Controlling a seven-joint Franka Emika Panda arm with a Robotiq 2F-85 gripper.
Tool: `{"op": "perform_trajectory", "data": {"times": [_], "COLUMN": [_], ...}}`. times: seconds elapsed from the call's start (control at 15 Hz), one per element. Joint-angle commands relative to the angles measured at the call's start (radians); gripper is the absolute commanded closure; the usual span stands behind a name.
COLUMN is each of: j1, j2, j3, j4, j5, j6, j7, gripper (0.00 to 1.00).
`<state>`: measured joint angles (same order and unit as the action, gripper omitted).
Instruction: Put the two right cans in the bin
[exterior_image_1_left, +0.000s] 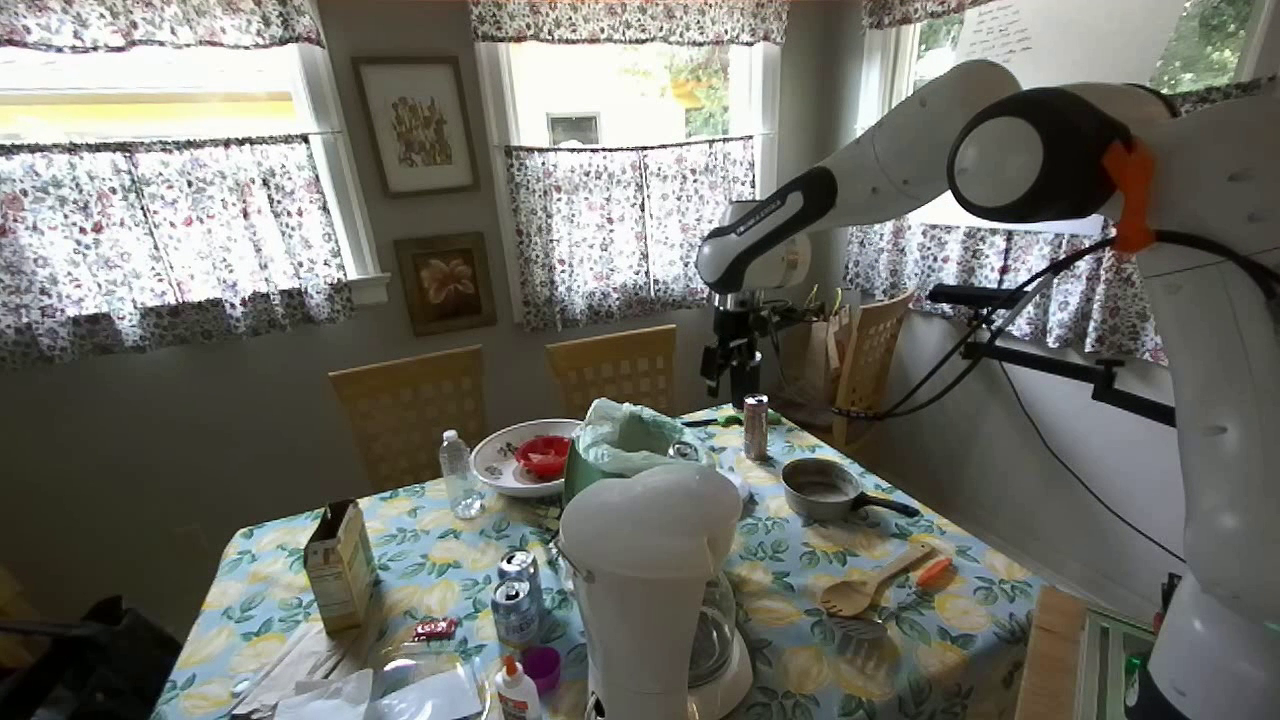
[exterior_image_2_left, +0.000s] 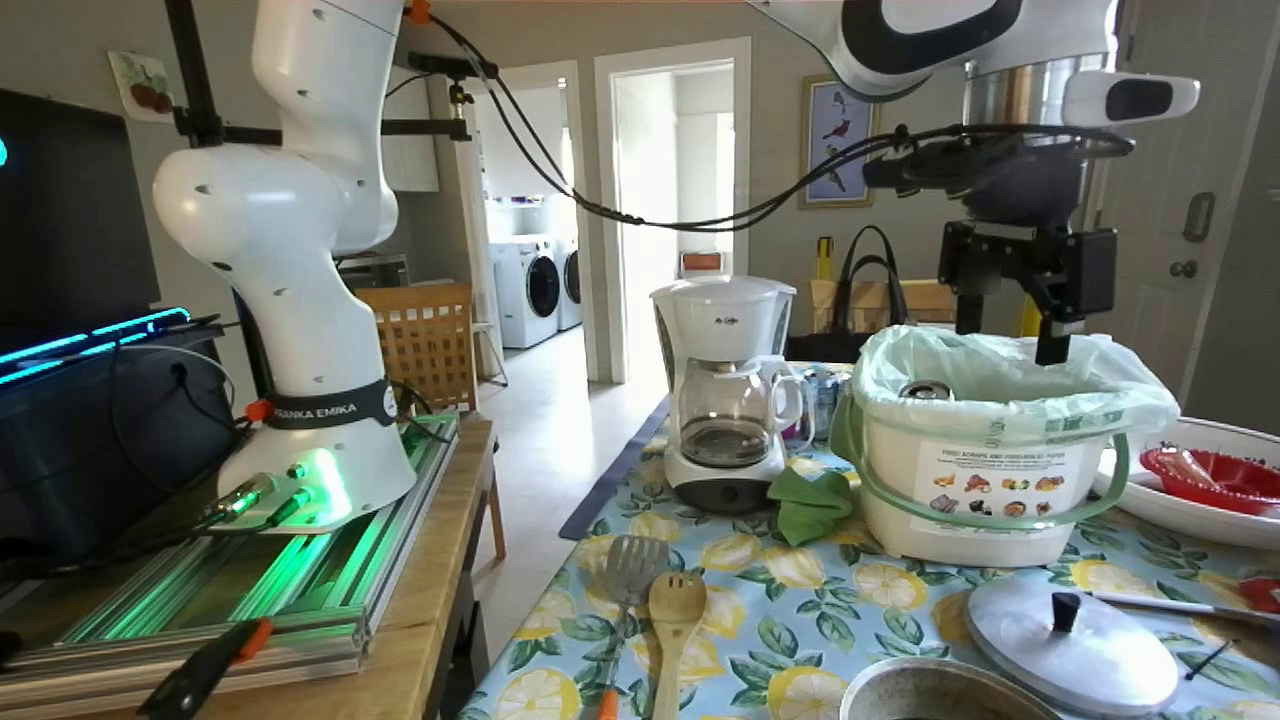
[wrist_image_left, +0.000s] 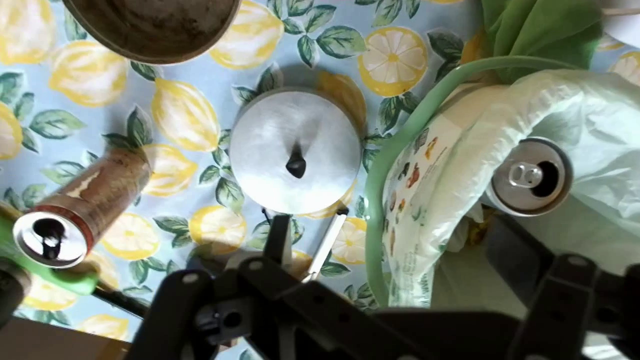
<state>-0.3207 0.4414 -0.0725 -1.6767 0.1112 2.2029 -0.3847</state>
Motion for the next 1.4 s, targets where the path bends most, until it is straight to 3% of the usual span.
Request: {"op": "perform_trajectory", "data": {"times": [0.0,0.47,0.53,0.93,1.33], "j1": [-0.031,-0.042,-0.049,-0.05,-0.054], "j2": [0.032,0.117,0.069,0.077,0.242], "j3": [-0.022,-0.066,-0.053,-0.053,-0.081], "j4": [0.054,0.149,0.093,0.098,0.342], "j5": [0.057,-0.013,0.011,0.01,0.036], "j6": [-0.005,0.063,0.04,0.043,-0.084], "j7": [0.04,0.033,0.025,0.025,0.272], "gripper": [0.0,0.0,0.0,0.0,0.0]}}
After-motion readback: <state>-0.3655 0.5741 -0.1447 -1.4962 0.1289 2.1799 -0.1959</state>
